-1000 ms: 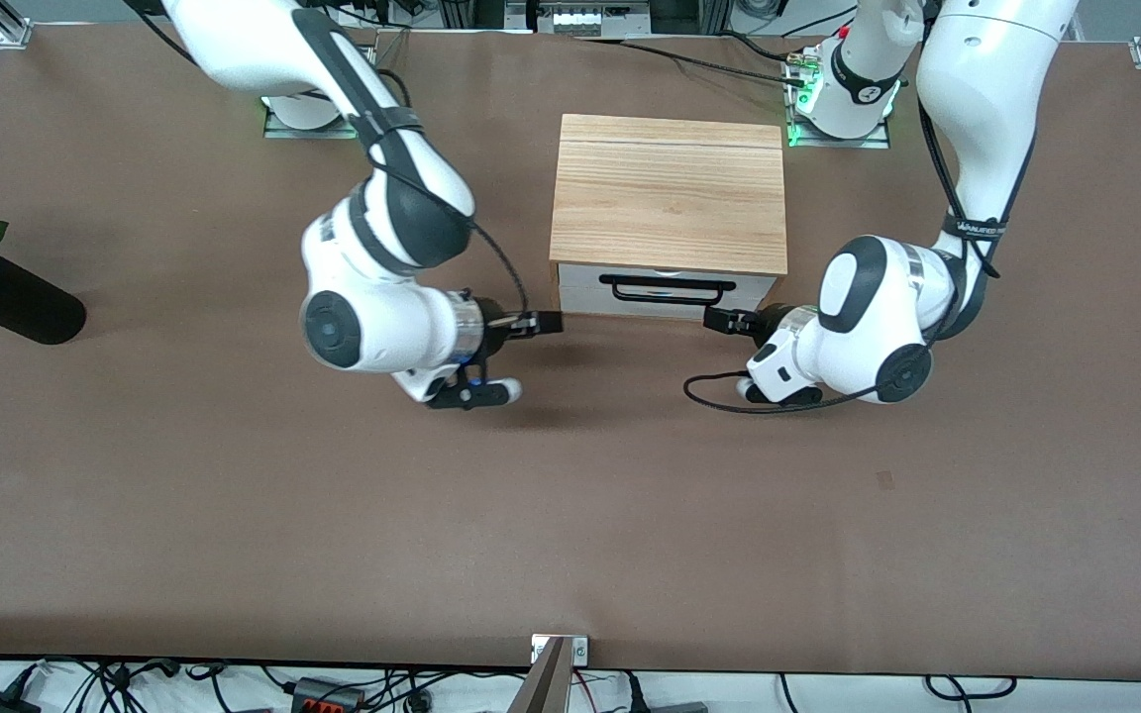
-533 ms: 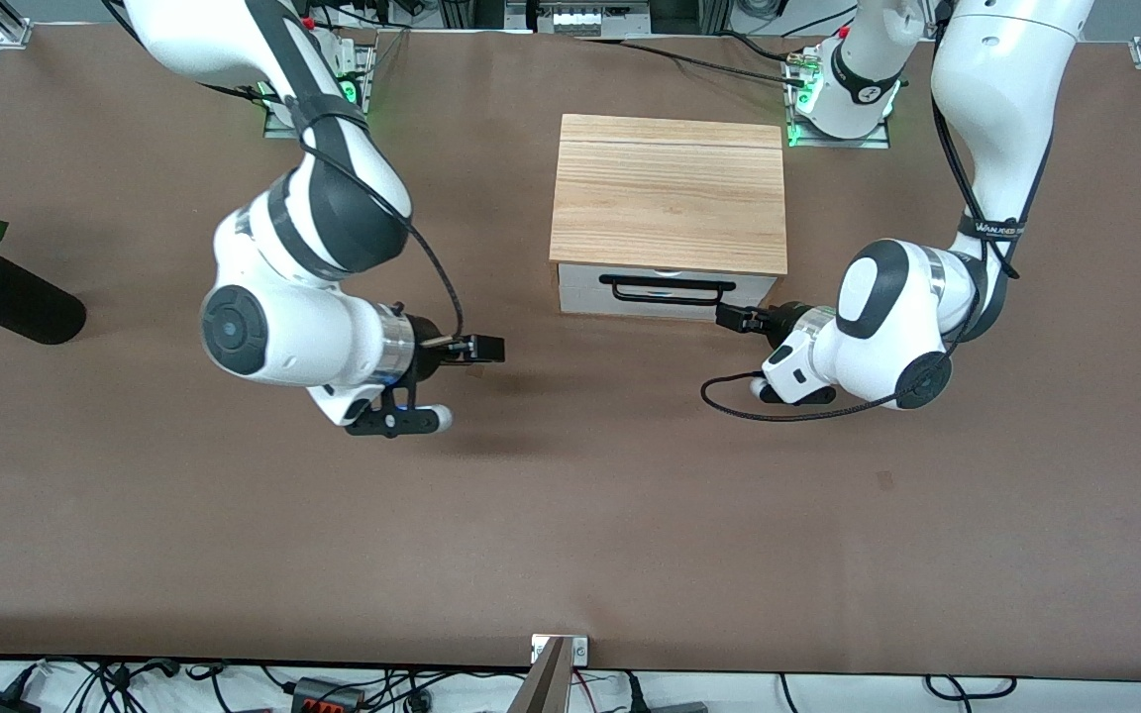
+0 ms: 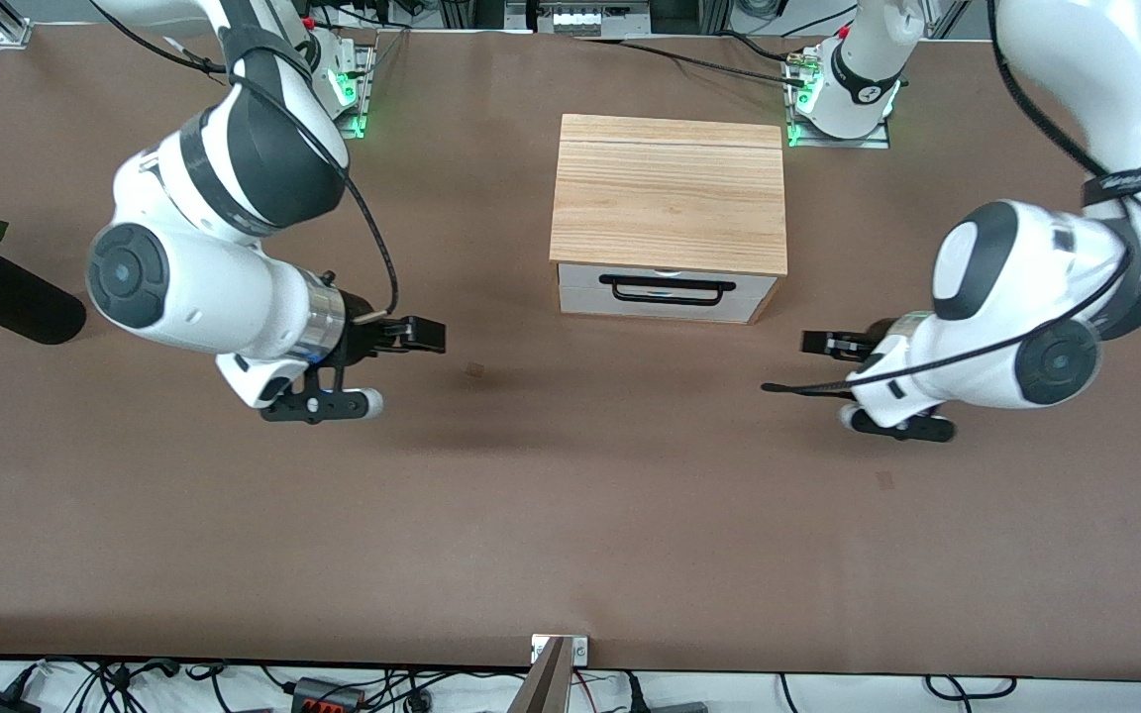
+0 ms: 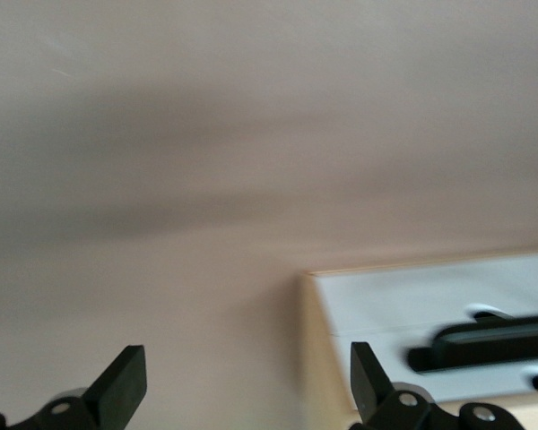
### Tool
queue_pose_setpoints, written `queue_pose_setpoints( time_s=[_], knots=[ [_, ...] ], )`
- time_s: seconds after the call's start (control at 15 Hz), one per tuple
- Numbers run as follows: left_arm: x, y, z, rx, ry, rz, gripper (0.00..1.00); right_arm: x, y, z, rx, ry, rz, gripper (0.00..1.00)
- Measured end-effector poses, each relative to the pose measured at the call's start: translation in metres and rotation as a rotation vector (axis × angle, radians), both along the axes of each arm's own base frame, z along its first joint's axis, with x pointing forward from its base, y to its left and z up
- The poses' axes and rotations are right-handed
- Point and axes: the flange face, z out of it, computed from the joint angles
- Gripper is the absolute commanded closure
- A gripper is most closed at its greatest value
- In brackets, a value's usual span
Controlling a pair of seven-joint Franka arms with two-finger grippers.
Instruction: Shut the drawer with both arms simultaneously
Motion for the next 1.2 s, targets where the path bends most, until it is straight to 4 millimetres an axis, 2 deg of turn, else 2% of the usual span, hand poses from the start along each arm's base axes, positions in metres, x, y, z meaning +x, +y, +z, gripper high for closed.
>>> queue_pose_setpoints(
  time_s=[0.2,0.33,0.47,0.6,0.73,0.87,1.2],
  knots=[
    [0.004,0.019,0.045,0.072,-0.094,-0.004,0.0,0.005,-0.033,0.027,-0.107,-0.067,-0.026,0.0],
    [-0.001,0.033,0.088,0.075,-0.155,0.016,0.0,0.009,-0.072,0.041,-0.158,-0.069,-0.078,0.0],
    [-0.016,0.061,0.126,0.082,-0.16,0.057,0.0,0.014,-0.115,0.05,-0.196,-0.06,-0.144,0.0],
    [-0.031,0.089,0.152,0.086,-0.156,0.095,0.0,0.017,-0.149,0.054,-0.227,-0.048,-0.195,0.0],
    [-0.04,0.098,0.168,0.072,-0.183,0.108,0.0,0.015,-0.167,0.055,-0.249,-0.016,-0.223,0.0],
    [-0.05,0.096,0.176,0.06,-0.231,0.13,0.0,0.013,-0.185,0.061,-0.266,-0.008,-0.254,0.0],
    [-0.091,0.1,0.194,0.065,-0.302,0.156,0.0,0.004,-0.254,0.091,-0.323,-0.017,-0.377,0.0]
  ],
)
